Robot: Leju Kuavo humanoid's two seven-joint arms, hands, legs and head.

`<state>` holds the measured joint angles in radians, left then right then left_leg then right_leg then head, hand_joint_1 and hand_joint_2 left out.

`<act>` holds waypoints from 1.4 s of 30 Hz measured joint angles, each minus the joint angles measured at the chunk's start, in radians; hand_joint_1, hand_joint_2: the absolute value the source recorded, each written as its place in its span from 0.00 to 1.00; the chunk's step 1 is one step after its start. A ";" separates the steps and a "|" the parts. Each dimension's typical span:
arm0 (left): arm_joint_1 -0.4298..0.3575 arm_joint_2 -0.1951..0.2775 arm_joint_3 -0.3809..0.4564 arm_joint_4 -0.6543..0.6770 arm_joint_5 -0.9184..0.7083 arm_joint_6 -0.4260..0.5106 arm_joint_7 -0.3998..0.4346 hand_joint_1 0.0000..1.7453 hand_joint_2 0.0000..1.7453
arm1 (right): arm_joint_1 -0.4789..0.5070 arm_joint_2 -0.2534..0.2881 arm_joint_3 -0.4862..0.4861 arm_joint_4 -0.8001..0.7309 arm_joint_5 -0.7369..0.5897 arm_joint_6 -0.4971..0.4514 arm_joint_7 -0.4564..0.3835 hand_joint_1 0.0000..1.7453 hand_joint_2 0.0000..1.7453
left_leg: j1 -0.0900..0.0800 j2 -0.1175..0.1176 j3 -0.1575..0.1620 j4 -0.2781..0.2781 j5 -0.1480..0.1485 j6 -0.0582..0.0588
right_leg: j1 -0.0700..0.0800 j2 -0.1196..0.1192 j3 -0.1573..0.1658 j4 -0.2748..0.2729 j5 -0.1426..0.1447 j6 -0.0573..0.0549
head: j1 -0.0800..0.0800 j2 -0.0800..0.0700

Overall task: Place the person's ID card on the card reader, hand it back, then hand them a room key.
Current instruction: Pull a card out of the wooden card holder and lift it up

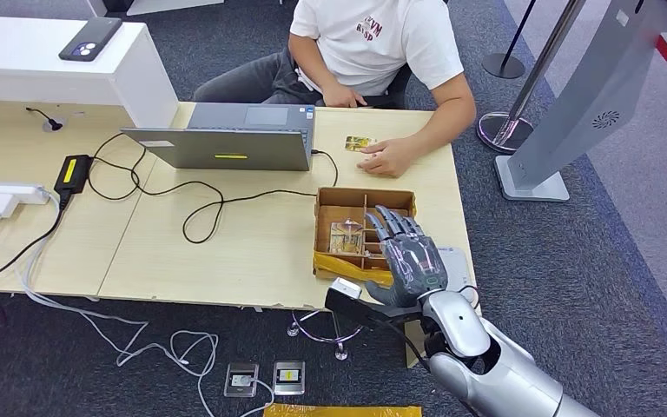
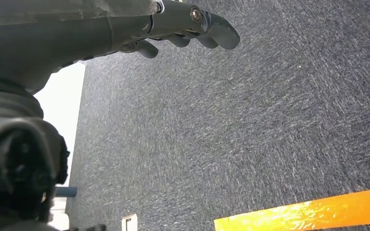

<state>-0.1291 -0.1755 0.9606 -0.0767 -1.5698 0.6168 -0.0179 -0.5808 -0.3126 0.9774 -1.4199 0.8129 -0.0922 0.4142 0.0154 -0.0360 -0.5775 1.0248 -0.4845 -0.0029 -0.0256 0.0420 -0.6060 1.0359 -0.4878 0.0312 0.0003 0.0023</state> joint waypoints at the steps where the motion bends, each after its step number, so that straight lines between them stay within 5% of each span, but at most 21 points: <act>1: 0.000 0.000 0.000 0.000 0.000 0.000 0.000 0.00 0.00 | 0.000 0.000 0.000 0.000 0.013 0.001 0.004 0.00 1.00 | 0.000 0.000 0.000 0.000 0.000 0.000 | 0.000 0.000 0.000 0.000 0.000 0.000 | 0.000 0.000; 12: 0.000 -0.002 0.000 0.000 0.000 0.005 0.000 0.00 0.00 | 0.000 0.002 0.012 0.025 0.123 -0.003 0.023 0.00 1.00 | 0.000 0.000 0.000 0.000 0.000 0.000 | 0.000 0.000 0.000 0.000 0.000 0.000 | 0.000 0.000; 42: 0.000 -0.013 0.000 0.000 0.000 0.019 0.000 0.00 0.00 | 0.003 0.042 0.004 0.158 0.110 -0.033 0.033 0.00 1.00 | 0.000 0.000 0.000 0.000 0.000 0.000 | 0.000 0.000 0.000 0.000 0.000 0.000 | 0.000 0.000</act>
<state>-0.1293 -0.1884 0.9609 -0.0767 -1.5698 0.6363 -0.0179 -0.5778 -0.2708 0.9817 -1.2620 0.9228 -0.1256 0.4475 0.0154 -0.0365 -0.5779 1.0247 -0.4845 -0.0029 -0.0256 0.0417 -0.6060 1.0359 -0.4879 0.0311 0.0003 0.0023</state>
